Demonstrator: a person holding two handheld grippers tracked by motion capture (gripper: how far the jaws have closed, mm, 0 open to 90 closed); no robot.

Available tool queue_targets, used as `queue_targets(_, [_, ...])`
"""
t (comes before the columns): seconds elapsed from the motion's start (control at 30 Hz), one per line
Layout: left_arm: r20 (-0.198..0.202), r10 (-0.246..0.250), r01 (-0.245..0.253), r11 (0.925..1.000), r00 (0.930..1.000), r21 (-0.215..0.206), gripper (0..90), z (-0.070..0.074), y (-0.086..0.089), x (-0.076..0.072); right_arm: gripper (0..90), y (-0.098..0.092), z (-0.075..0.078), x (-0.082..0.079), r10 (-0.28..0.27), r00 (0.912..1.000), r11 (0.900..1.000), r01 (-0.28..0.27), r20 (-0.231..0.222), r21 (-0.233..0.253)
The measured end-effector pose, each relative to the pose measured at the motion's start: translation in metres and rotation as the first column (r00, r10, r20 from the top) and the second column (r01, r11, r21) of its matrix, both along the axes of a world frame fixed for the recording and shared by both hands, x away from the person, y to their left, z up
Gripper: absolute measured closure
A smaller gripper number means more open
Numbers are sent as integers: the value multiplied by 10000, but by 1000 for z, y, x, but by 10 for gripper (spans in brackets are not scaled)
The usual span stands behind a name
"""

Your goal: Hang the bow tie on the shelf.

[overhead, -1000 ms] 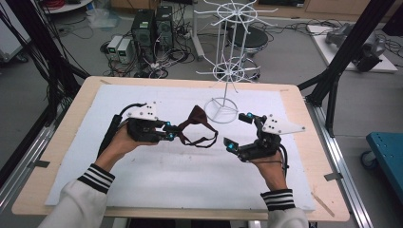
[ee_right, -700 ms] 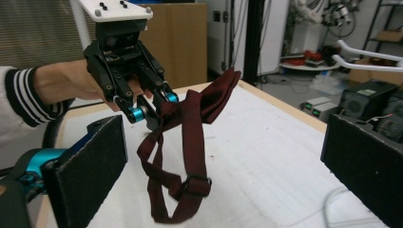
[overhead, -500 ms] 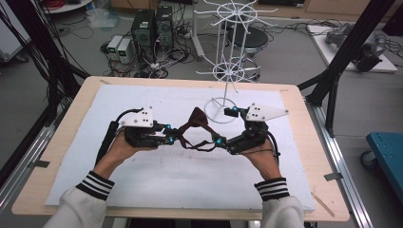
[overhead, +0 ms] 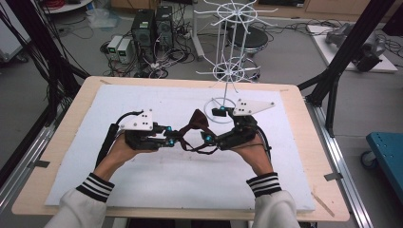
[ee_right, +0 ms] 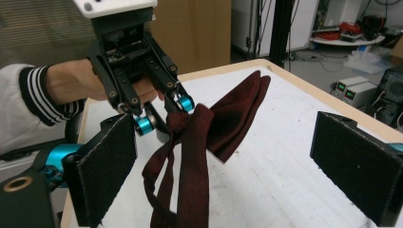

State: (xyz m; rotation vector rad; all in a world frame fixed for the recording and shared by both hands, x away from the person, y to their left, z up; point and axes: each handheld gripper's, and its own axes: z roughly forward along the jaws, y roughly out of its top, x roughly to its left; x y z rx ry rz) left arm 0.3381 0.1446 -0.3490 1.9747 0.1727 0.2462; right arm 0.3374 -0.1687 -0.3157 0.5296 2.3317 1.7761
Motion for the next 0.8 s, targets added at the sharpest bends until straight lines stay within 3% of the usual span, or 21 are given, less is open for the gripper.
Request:
queue_targets(0.07, [1,-42,42,10000,10000,-41,754,0,0,0,103,2,1,0,-47,10000,10000,47,11,-59])
queue_targets(0.33, [50,-149,150,9998,9999,-99,754,1,-1,-1,364,6,1,2,286,9996,9994,-287,-70,-188])
queue_targets(0.47, [40,-192,192,9997,9998,-146,753,1,-1,-1,571,6,2,1,122,9999,9998,-122,8,-131])
queue_targets(0.57, [32,-161,161,9997,9999,-164,753,1,0,-1,780,7,3,0,54,9998,9998,-50,198,-188])
queue_targets(0.67, [-24,-186,185,9997,9998,-165,751,0,0,0,837,7,3,-1,36,9997,9996,-29,260,-271])
queue_targets(0.8, [-96,-184,183,9997,9998,-153,744,0,0,1,847,8,3,-1,-23,9995,9992,36,331,-389])
